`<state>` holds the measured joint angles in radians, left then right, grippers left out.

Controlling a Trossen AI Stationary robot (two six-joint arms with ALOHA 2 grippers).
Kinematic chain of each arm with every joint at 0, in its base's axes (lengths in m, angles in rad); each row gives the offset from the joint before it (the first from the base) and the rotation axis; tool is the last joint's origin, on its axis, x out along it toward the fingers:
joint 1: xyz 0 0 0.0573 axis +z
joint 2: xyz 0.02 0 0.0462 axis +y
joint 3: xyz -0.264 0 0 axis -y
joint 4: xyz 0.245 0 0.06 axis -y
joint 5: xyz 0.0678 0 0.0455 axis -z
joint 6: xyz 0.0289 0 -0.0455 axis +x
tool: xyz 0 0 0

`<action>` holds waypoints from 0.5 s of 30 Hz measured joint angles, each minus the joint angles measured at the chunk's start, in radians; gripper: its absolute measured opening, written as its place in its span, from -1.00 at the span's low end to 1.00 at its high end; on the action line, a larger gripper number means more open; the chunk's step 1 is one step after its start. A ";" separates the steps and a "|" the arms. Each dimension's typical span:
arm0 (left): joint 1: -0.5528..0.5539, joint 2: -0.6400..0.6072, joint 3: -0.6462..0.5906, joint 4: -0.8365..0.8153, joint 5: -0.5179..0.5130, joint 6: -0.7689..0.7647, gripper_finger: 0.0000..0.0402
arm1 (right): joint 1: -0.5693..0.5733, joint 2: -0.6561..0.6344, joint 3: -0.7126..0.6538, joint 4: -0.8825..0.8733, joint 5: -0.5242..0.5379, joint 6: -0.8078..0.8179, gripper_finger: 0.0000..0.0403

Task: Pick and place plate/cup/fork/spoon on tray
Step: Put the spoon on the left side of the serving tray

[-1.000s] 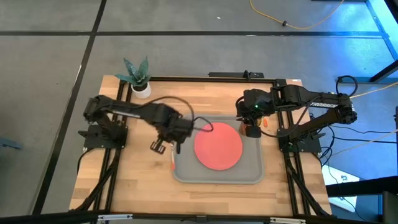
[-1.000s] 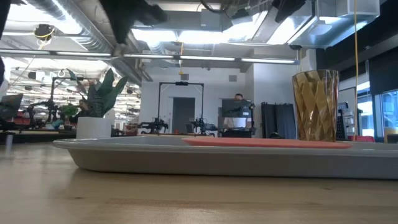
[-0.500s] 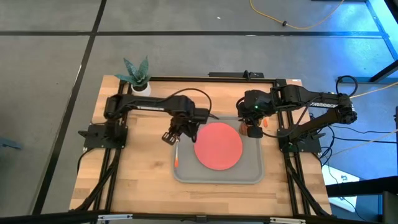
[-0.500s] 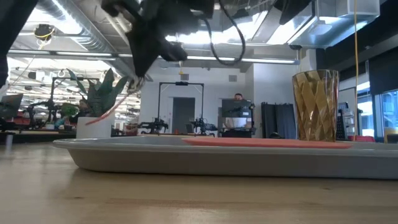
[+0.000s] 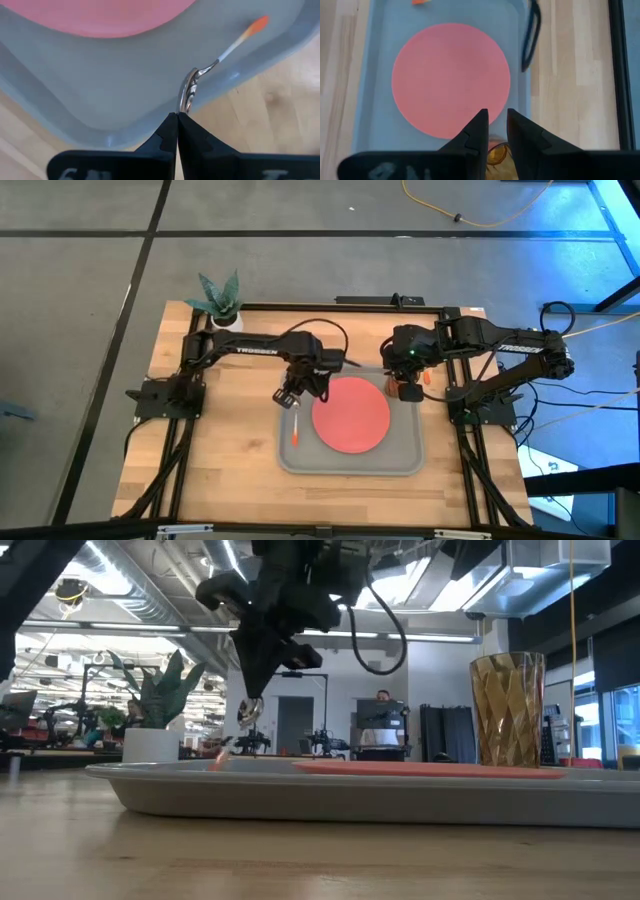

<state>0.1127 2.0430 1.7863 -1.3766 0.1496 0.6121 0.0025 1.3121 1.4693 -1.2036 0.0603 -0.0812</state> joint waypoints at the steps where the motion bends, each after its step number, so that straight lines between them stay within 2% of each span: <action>1: 0.005 0.003 0.000 0.000 0.000 0.000 -1.00 | 0.000 0.000 0.000 0.000 0.000 -0.004 -0.65; 8: 0.018 0.015 0.000 0.004 0.006 -0.002 -1.00 | 0.000 0.000 0.000 0.000 0.000 -0.006 -0.65; 12: 0.024 0.025 0.000 0.059 0.094 0.024 -1.00 | 0.000 0.000 0.000 0.000 0.000 -0.007 -0.65; 15: 0.026 0.027 0.000 0.069 0.073 0.027 -1.00 | 0.000 0.000 0.000 0.000 0.000 -0.007 -0.65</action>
<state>0.1387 2.0704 1.7864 -1.3077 0.2225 0.6395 0.0021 1.3121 1.4693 -1.2034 0.0601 -0.0879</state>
